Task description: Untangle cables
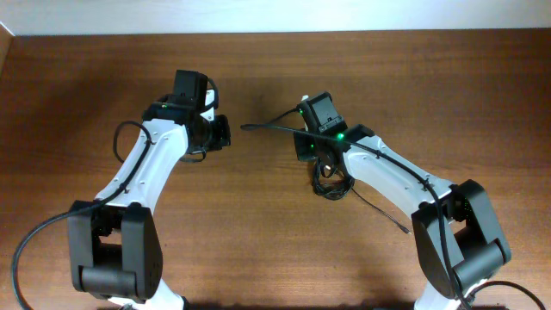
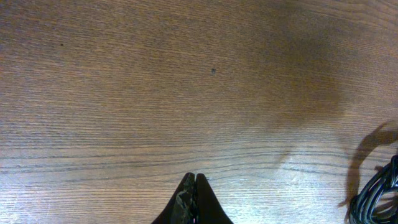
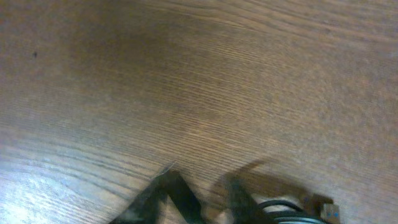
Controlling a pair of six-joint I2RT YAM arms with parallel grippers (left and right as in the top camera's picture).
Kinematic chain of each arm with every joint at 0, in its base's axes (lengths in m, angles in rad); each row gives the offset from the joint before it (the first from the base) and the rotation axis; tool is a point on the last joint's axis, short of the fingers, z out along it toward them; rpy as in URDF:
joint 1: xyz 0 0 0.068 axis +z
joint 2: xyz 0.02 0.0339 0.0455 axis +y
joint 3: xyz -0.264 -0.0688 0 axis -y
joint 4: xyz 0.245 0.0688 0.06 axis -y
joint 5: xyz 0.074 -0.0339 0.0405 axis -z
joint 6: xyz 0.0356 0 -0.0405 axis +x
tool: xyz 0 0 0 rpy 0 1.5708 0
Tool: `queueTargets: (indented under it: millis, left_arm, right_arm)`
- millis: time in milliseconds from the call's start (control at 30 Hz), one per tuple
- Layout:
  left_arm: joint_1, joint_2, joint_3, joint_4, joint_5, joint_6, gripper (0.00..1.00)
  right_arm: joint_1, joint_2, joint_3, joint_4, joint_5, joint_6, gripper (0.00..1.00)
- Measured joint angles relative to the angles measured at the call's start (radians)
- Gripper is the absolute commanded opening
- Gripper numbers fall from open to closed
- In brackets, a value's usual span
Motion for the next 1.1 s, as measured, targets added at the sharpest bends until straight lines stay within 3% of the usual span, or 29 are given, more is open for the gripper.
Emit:
queueTargets:
  millis: [167,300,833,1100]
  left_arm:
    - [0.000,0.000,0.000,0.000,0.000,0.000,0.05]
    - [0.000,0.000,0.000,0.000,0.000,0.000,0.05]
    - [0.000,0.000,0.000,0.000,0.000,0.000,0.08]
    - [0.000,0.000,0.000,0.001,0.000,0.000,0.07]
  right_arm:
    - [-0.001,-0.004,0.000,-0.016,0.002,-0.002,0.04]
    - [-0.002,-0.039,0.002,-0.139,-0.031,0.024,0.04]
    - [-0.086,-0.041,-0.003,-0.467,-0.044,0.291,0.04]
    - [-0.086,-0.041,-0.084,-0.410,-0.161,0.297,0.04]
